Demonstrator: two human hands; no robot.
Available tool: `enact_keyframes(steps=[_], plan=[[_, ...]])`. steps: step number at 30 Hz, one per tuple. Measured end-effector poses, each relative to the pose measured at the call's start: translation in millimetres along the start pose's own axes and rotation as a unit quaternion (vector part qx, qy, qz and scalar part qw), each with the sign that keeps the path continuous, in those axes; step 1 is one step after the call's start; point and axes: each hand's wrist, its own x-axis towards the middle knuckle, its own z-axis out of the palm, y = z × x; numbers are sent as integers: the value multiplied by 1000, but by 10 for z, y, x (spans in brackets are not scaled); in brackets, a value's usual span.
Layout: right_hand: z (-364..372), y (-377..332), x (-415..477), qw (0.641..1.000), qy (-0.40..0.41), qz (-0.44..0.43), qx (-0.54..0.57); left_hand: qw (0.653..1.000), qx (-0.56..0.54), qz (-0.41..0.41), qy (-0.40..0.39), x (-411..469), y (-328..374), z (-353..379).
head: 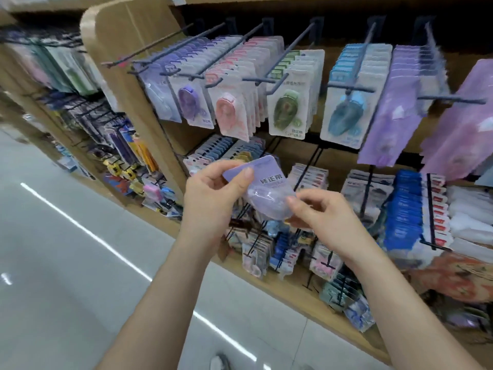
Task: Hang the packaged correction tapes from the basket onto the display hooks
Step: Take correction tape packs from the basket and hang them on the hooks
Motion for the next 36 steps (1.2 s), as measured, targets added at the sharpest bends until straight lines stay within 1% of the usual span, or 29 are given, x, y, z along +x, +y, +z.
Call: enact_keyframes(steps=[2, 5, 9, 11, 14, 16, 20, 24, 27, 29, 34, 36], plan=[[243, 15, 130, 1000, 1, 6, 6, 1000, -7, -16, 13, 64, -37, -245], [635, -45, 310, 999, -17, 22, -20, 998, -30, -43, 22, 207, -90, -636], [1169, -195, 537, 994, -84, 47, 46, 997, -58, -36, 31, 566, -89, -1203], [1450, -272, 657, 994, -89, 38, 54, 997, -75, -26, 17, 794, -42, -1468], [1897, -347, 857, 997, -47, 30, 59, 996, -79, -41, -9, 1157, 30, -1822], [2170, -378, 966, 998, -22, 20, 63, 997, -48, -56, -15, 1406, 64, -2007], [2535, -512, 1226, 995, 54, -12, 89, 999, -7, -32, -12, 1923, 104, -2226], [2654, -674, 1521, 986, 116, -41, 108, 1000, -13, 14, -12, 2284, 183, -2183], [2699, -696, 1688, 981, 142, -35, 132, 999, 12, 50, 6, 2466, 163, -2109], [2730, -658, 1766, 979, 149, -30, 135, 998, 19, 57, 9, 2556, 104, -2094], [2726, -573, 1920, 975, 174, -30, 136, 997, -3, 79, -6, 2648, 32, -2017], [2703, -563, 1979, 974, 179, -27, 135, 997, -15, 71, -4, 2697, 46, -1998]])
